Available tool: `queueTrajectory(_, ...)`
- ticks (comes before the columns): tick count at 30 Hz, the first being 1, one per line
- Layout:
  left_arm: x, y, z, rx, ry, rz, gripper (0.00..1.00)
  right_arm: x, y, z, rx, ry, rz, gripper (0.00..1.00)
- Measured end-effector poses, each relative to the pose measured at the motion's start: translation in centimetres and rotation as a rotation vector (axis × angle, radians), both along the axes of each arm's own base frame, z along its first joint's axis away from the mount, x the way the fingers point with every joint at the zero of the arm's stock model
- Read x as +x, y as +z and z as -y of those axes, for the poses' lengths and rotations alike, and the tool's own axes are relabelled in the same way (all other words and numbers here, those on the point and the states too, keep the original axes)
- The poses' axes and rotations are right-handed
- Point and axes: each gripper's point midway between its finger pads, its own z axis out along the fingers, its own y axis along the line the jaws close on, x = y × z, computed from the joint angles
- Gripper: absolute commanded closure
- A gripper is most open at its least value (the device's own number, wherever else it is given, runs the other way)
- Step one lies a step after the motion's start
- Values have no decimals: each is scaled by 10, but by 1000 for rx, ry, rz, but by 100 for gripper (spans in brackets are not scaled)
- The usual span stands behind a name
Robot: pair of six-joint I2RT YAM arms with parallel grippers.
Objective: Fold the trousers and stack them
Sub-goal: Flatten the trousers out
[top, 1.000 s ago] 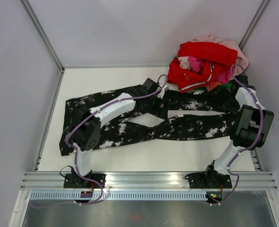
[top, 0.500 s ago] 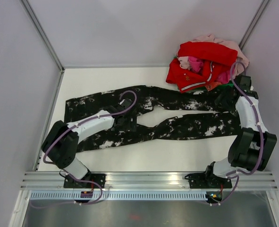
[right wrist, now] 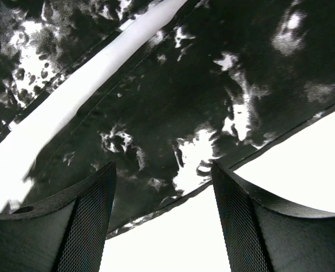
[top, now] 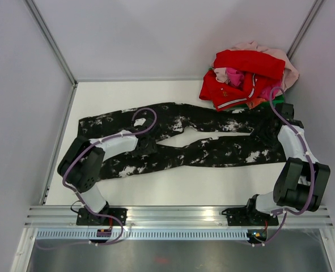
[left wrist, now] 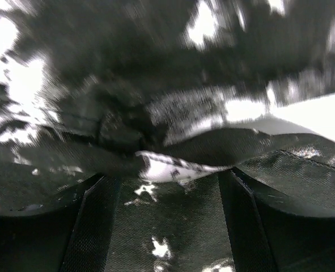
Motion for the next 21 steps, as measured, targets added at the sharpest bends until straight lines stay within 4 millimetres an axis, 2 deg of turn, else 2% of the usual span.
queueTrajectory(12, 65, 2, -36, 13, 117, 63, 26, -8, -16, -11, 24, 26, -25, 25)
queueTrajectory(18, 81, 3, -45, 15, 65, 79, 25, -7, -18, -16, 32, 39, -20, 25)
queueTrajectory(21, 85, 5, -47, -12, 31, 77, 18, -6, -18, -22, 40, 57, -16, 24)
